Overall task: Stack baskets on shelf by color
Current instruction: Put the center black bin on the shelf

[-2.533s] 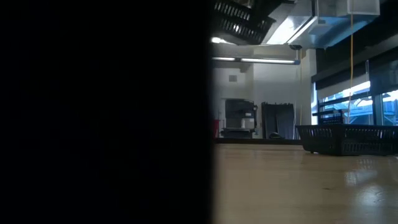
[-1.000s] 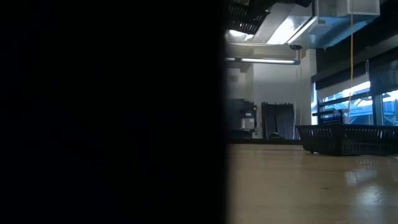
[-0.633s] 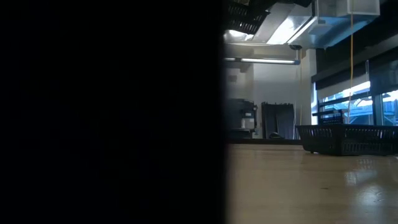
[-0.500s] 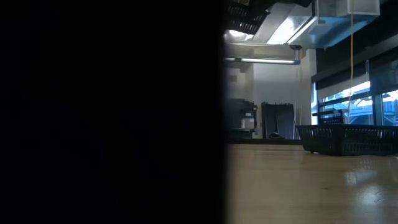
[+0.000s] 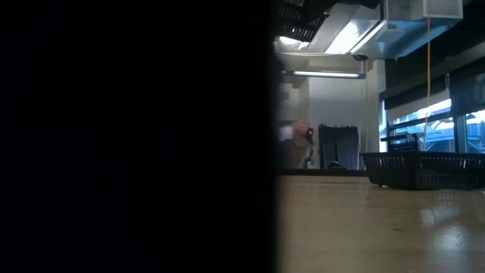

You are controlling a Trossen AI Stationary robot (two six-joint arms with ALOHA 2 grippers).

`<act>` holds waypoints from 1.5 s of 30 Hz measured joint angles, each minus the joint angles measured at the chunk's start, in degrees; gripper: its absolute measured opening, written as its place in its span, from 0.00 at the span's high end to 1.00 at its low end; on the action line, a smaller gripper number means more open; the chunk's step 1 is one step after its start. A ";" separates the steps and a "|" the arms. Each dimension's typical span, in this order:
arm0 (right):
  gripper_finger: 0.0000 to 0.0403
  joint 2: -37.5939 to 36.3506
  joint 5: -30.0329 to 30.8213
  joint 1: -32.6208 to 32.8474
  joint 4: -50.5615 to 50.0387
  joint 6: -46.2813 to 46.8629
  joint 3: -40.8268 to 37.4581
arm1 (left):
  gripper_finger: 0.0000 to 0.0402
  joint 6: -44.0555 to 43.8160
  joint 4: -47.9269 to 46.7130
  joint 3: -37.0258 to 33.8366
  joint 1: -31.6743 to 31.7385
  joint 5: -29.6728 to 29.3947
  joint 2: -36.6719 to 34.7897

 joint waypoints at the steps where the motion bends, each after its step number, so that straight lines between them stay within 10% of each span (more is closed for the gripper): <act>1: 1.00 0.00 -0.01 0.00 0.02 0.00 0.00 | 0.80 0.00 0.00 0.00 0.09 0.64 0.03; 17: 1.00 0.05 -0.55 0.00 0.31 0.49 0.00 | 0.98 -0.12 -0.49 0.00 1.69 -0.03 2.27; 45: 0.77 0.07 -3.02 2.56 0.52 -0.64 0.00 | 1.00 -14.13 -9.33 0.00 0.93 -1.37 2.19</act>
